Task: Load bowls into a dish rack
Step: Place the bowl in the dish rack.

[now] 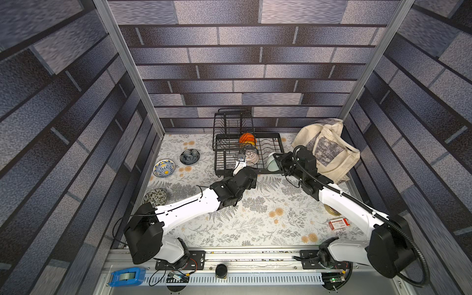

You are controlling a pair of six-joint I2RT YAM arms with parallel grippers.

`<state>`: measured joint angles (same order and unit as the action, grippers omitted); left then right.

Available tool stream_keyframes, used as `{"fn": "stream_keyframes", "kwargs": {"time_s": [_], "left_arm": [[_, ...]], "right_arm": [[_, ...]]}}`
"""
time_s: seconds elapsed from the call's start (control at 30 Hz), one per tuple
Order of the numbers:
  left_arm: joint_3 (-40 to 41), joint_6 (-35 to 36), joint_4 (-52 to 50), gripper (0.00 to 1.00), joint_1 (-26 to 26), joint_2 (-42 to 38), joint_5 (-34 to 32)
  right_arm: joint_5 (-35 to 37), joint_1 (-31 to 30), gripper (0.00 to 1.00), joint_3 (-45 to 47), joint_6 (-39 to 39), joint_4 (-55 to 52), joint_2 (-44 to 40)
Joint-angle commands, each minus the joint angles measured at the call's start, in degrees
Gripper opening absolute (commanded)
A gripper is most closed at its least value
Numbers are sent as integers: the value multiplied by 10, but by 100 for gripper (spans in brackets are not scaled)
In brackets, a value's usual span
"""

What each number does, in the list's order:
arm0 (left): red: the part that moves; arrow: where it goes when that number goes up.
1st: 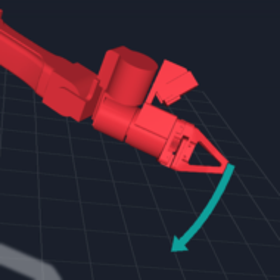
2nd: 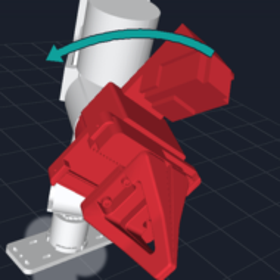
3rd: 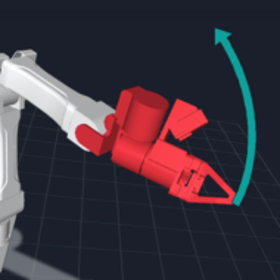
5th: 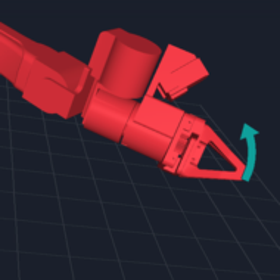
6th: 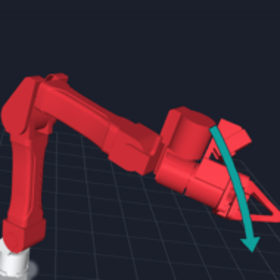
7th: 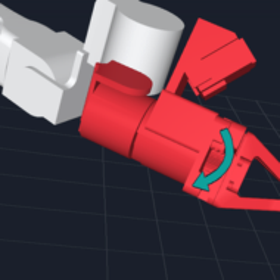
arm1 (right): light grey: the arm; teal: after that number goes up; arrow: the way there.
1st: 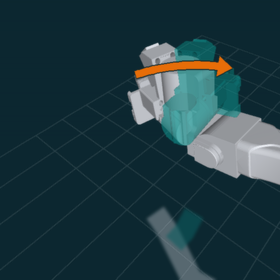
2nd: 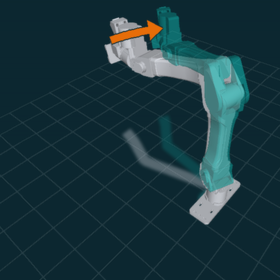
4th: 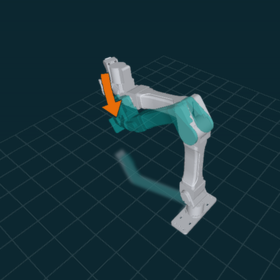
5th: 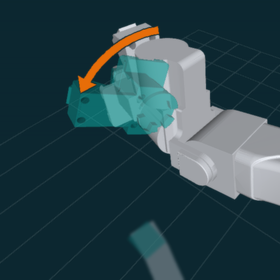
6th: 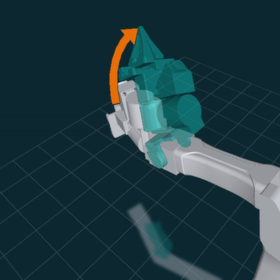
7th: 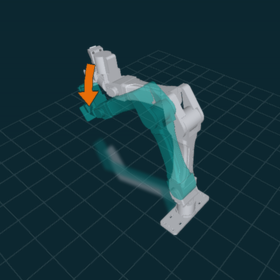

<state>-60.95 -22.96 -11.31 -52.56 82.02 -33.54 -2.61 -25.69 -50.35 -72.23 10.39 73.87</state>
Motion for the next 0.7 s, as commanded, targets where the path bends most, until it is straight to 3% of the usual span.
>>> {"fn": "stream_keyframes", "kwargs": {"time_s": [0.0, 0.17, 0.4, 0.5, 0.67], "left_arm": [[-58, 79, -65, 100, 7, 8, -19], [-145, 129, -144, 100, 16, 60, -19], [-264, 185, -229, 100, 19, 144, -90], [-272, 211, -211, 100, 27, 159, -87], [-292, 167, -219, 100, 66, 170, -30]], "right_arm": [[-24, 21, 0, -38, 77, 27, -12], [-38, 53, 0, -61, 109, 52, 23], [-64, 82, 0, -102, 127, 145, 120], [-70, 89, 0, -136, 126, 170, 167], [-87, 97, 0, -191, 124, 206, 253]]}}
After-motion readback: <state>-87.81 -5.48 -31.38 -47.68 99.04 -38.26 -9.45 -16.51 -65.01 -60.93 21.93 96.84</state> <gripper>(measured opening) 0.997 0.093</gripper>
